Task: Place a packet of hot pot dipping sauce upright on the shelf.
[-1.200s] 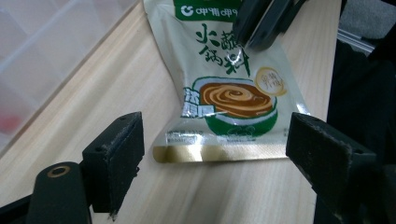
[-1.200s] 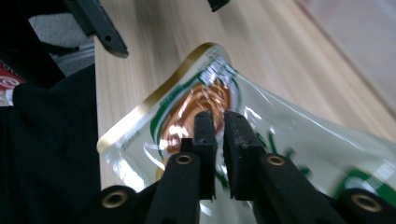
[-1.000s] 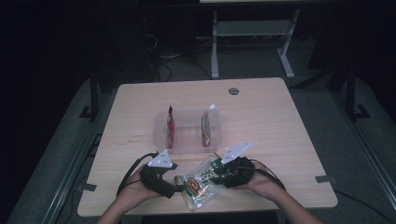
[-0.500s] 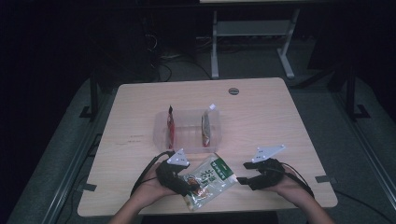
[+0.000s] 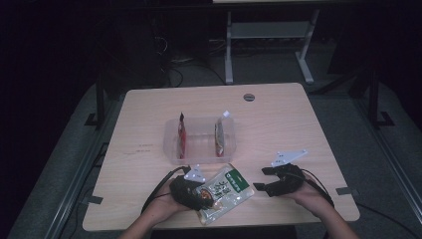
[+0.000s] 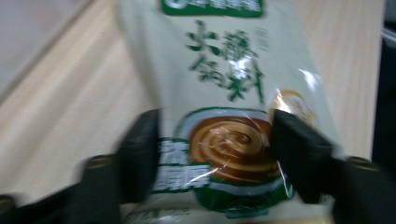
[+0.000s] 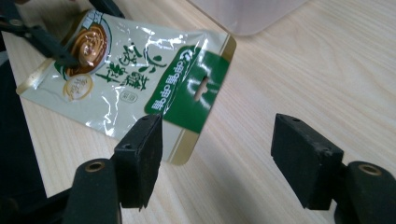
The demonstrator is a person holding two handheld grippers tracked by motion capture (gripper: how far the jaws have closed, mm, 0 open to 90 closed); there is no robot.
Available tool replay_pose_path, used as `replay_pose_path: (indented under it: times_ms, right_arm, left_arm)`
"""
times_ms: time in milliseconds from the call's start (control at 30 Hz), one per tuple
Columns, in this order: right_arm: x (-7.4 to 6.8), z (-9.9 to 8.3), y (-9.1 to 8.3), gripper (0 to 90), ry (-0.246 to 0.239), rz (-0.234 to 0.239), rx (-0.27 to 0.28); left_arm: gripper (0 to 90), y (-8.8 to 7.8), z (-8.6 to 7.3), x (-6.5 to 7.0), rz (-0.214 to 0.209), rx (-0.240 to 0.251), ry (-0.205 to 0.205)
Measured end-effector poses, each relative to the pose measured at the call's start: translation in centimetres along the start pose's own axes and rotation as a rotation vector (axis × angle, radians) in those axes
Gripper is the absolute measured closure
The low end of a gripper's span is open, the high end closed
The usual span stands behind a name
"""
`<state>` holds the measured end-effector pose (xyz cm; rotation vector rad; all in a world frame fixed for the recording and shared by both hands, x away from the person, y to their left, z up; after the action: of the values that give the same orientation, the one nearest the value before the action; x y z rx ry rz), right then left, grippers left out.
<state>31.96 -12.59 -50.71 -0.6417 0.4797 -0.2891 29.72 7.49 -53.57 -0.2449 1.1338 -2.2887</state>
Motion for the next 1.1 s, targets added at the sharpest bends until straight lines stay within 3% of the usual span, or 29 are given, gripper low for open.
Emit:
replay_pose_path:
  times_ms: [133, 200, 233, 267, 400, 633, 967, 1100]
  right_arm:
    - [-0.1, 0.1, 0.1, 32.3, 0.005, 0.007, 0.005]
    - [-0.2, 0.2, 0.2, 31.6, 0.005, 0.017, 0.012]
    - [-0.2, 0.3, 0.3, 31.6, 0.005, 0.025, 0.016]
    - [-0.5, 0.4, 0.4, 31.6, 0.006, 0.042, 0.02]
    - [-1.3, 1.2, 0.7, 31.4, -0.001, 0.104, 0.055]
    - [-2.2, 3.1, 1.8, 31.7, -0.011, 0.186, 0.081]
    - [-3.7, 5.0, 3.6, 25.4, -0.036, 0.326, 0.094]
    - [-4.2, 5.6, 4.6, 27.8, -0.036, 0.368, 0.085]
  left_arm:
    - [66.4, 0.0, 0.0, -0.5, 0.002, -0.004, 0.021]
    - [82.7, -0.1, 0.3, -0.2, 0.016, 0.016, 0.055]
    - [85.1, -0.1, 0.3, -0.2, 0.016, 0.016, 0.055]
    - [87.4, -0.4, 0.5, -0.2, 0.03, 0.015, 0.09]
    - [89.5, -1.0, 1.0, -0.2, 0.036, 0.06, 0.095]
    - [89.9, -3.4, 2.2, -0.3, 0.003, 0.173, 0.097]
    - [90.0, -5.8, 2.6, -0.6, 0.013, 0.244, 0.103]
    - [90.0, -6.2, 2.8, -0.4, 0.003, 0.265, 0.104]
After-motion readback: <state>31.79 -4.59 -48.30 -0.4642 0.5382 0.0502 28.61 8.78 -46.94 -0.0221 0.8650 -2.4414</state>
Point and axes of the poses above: each handheld gripper's, and its own axes: y roughly forward along the jaws, z roughly out of its top, x roughly to its right, the point moved 10 cm from there along y, roughly forward along the jaws, and after that the axes turned 15 degrees about z, right-handed, at the moved point
